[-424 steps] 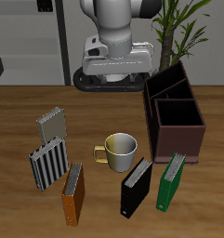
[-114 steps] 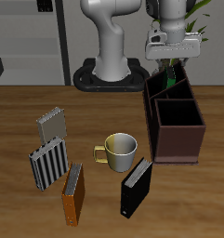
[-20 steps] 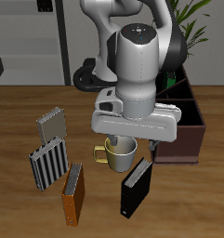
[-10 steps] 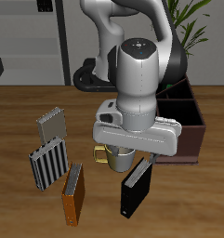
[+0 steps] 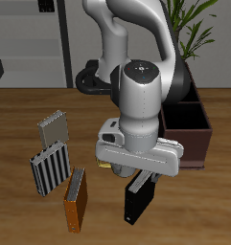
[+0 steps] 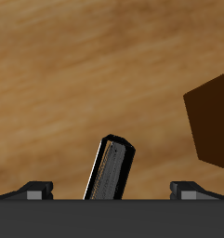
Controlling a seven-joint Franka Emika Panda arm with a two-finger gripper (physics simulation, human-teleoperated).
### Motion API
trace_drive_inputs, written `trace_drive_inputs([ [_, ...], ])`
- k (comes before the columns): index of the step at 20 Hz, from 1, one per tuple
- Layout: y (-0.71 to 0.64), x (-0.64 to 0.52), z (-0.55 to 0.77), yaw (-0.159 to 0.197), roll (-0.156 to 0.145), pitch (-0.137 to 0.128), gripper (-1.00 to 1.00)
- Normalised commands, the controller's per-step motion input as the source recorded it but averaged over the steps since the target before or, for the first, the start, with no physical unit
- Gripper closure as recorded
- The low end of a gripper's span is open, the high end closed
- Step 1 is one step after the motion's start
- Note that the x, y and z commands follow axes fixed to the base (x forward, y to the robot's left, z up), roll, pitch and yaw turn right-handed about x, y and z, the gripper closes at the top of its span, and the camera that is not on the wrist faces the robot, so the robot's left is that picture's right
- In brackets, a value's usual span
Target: Place the green book into the left desk caddy's left compartment and place the black book into the left desk caddy's right compartment and place the orange book into the left desk caddy's right compartment
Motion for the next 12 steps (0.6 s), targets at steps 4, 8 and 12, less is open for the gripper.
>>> trace_drive_inputs([
  [4,0.1,0.08,-0.42,-0.048,0.005,0.027,-1.0],
  [8,0.02,0.08,-0.3,-0.004,0.007,0.03,-1.0],
  [12,-0.04,0.02,-0.39,-0.008,0.041,0.048,1.0],
])
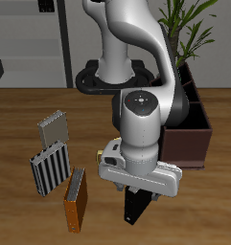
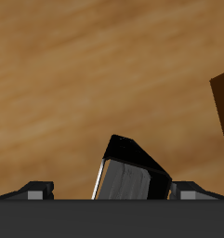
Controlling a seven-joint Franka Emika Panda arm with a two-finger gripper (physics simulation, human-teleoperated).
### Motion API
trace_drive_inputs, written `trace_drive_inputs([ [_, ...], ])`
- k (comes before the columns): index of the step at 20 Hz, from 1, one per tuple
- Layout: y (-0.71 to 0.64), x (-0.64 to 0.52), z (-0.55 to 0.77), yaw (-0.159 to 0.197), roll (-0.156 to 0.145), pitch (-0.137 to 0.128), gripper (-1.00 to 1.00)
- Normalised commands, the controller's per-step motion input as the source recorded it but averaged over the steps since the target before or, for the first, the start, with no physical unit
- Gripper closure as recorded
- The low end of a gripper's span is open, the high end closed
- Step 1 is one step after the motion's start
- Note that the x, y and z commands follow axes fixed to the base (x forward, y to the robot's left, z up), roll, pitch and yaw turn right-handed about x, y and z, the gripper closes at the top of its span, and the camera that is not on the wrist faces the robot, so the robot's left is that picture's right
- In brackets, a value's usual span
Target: Place the green book into the left desk caddy's left compartment and place the black book into the left desk caddy's right compartment and place the orange book into the left desk caddy's right compartment
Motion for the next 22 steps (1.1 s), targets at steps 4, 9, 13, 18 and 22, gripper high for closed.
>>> trace_drive_inputs([
  [4,-0.11,-0.05,-0.02,-0.019,-0.022,0.007,1.0],
  [9,-0.05,-0.07,0.24,-0.01,-0.009,-0.021,1.0],
  [13,-0.05,-0.21,0.88,-0.028,-0.029,-0.081,1.0],
  [18,0.09,-0.25,0.82,0.013,-0.048,0.0,1.0],
  [22,0.3,-0.45,0.88,0.027,-0.026,-0.028,1.0],
])
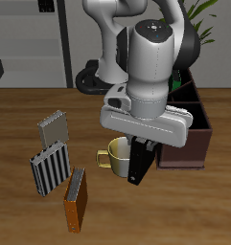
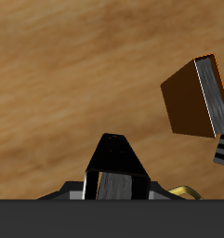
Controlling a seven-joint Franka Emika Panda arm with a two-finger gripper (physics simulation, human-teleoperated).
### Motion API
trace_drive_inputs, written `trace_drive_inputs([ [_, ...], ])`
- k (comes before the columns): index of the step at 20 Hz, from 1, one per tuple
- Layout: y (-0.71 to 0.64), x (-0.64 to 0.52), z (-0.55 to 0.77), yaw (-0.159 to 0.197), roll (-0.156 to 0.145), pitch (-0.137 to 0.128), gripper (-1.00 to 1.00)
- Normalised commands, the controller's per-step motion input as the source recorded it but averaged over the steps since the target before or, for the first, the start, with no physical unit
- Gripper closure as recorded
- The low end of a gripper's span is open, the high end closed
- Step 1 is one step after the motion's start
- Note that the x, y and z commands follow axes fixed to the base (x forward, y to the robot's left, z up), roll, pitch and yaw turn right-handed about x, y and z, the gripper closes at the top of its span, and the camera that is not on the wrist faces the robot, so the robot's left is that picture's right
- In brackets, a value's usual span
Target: Place the green book into the left desk caddy's left compartment and place the black book into the left desk caddy's right compartment and place the orange book into the left desk caddy's right compartment
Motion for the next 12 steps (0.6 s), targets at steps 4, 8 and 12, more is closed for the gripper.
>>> trace_drive_inputs([
  [4,0.22,-0.38,0.45,0.027,-0.04,0.035,1.0],
  [8,0.17,-0.48,0.52,0.061,-0.023,-0.018,1.0],
  [12,0.24,-0.34,0.29,0.03,0.025,-0.06,1.0],
])
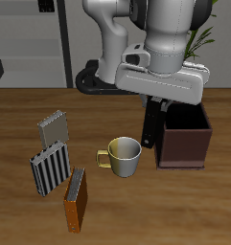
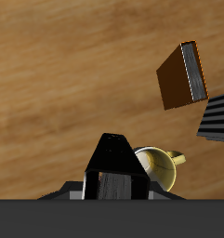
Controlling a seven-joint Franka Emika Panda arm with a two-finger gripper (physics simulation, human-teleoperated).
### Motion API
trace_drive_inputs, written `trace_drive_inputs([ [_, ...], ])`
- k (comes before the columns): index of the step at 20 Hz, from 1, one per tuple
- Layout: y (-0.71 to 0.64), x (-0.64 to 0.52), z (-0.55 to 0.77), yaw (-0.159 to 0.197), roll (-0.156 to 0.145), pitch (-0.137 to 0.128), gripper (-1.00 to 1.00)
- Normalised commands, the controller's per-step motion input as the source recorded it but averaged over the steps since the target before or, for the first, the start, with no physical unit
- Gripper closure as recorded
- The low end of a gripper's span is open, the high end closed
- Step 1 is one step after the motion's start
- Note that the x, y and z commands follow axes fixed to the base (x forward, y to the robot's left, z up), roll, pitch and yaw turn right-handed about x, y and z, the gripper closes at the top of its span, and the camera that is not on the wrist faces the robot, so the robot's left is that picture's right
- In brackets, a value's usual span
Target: Place the green book into the left desk caddy's left compartment and place the black book into the left desk caddy's right compartment and place the orange book into the left desk caddy's right compartment
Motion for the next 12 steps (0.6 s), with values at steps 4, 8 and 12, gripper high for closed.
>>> trace_drive_inputs([
  [4,0.67,-0.69,0.32,0.045,0.102,-0.071,1.0],
  [8,0.61,-0.61,0.17,0.061,0.047,-0.045,1.0],
  [12,0.31,-0.35,0.04,0.046,0.047,-0.022,1.0],
])
